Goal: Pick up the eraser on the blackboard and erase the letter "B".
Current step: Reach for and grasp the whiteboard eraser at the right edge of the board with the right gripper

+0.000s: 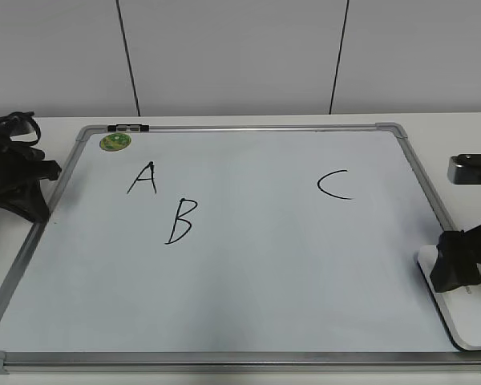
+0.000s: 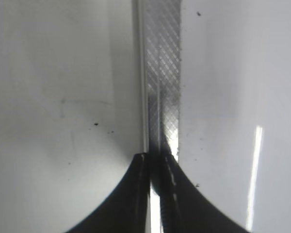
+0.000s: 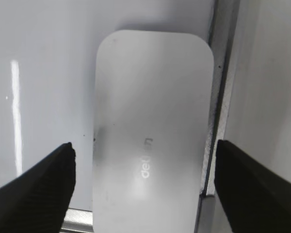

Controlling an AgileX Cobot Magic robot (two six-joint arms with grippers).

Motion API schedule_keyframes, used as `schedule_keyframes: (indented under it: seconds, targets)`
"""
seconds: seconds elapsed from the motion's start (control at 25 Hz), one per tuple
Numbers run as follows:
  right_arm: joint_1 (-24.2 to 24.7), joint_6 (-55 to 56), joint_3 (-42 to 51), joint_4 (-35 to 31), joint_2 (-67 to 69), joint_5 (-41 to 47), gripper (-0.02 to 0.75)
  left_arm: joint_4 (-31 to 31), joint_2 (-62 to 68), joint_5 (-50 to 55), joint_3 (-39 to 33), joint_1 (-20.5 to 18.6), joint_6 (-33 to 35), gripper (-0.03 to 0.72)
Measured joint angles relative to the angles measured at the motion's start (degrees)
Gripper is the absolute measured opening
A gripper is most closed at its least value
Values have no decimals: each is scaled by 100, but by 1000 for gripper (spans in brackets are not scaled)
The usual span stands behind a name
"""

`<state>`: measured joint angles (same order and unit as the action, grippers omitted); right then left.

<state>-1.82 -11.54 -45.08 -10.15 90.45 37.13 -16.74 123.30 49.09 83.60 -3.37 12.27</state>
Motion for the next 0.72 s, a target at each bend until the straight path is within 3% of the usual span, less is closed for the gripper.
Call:
schedule_keyframes:
  seconds: [0.48, 0.72]
  targets:
    - [0, -4, -5, -37, 339, -12, 657, 0, 0, 0, 0, 0, 0, 33]
    - [0, -4, -5, -37, 339, -24, 575, 0, 0, 0, 0, 0, 0, 34]
